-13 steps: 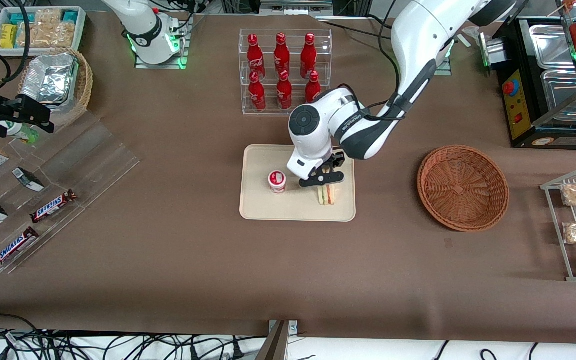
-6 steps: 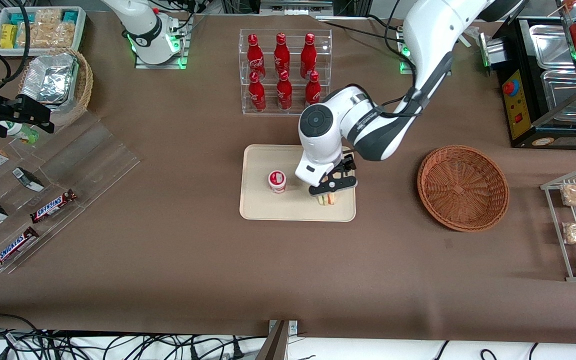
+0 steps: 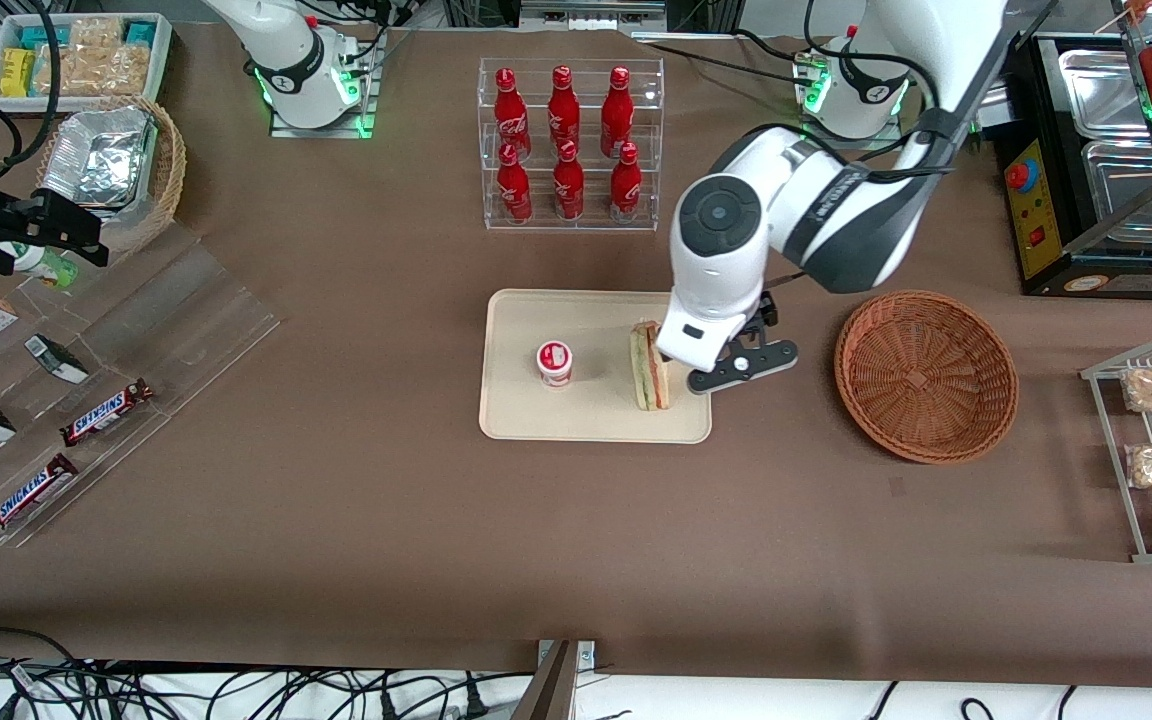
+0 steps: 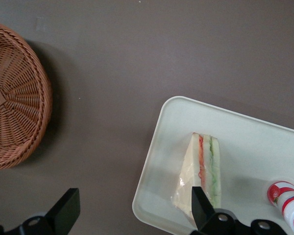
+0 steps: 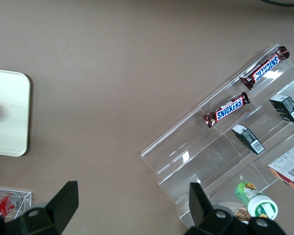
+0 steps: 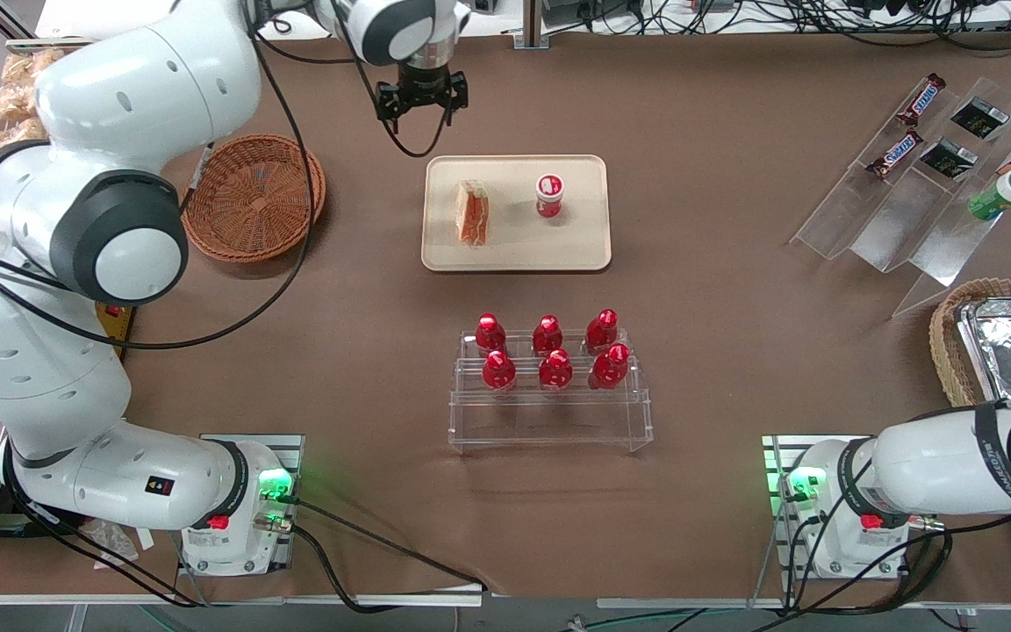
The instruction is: Place sandwich from basket to tray
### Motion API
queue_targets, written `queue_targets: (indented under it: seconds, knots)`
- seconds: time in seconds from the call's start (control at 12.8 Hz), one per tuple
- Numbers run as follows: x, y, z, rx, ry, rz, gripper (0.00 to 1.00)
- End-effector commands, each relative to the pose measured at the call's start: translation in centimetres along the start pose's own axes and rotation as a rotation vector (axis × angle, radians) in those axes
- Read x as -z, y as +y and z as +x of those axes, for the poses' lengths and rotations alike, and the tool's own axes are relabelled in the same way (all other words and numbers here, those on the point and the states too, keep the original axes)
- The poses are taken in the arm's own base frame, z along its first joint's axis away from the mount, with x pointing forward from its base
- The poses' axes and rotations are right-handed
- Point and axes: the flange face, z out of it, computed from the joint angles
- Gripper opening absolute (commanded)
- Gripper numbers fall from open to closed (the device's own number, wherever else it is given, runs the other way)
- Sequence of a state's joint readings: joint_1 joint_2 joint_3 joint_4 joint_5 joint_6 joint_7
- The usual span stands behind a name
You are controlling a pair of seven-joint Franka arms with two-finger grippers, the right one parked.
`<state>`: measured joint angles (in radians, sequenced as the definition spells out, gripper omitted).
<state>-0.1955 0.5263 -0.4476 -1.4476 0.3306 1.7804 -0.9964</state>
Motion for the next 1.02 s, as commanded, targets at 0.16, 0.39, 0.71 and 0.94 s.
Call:
queue_targets:
  seconds: [0.16, 0.39, 0.71, 0.94]
  knots:
    - [4.2, -6.2, 3.6, -0.1, -0.072, -0.041, 1.0]
    - [6.3, -11.6, 7.3, -0.211, -0.138, -0.078, 1.0]
    - [7.6, -19.2, 11.1, -0.303, -0.172, -0.131, 1.0]
    - [6.4, -23.2, 13.1, -0.376, -0.181, -0.133, 1.0]
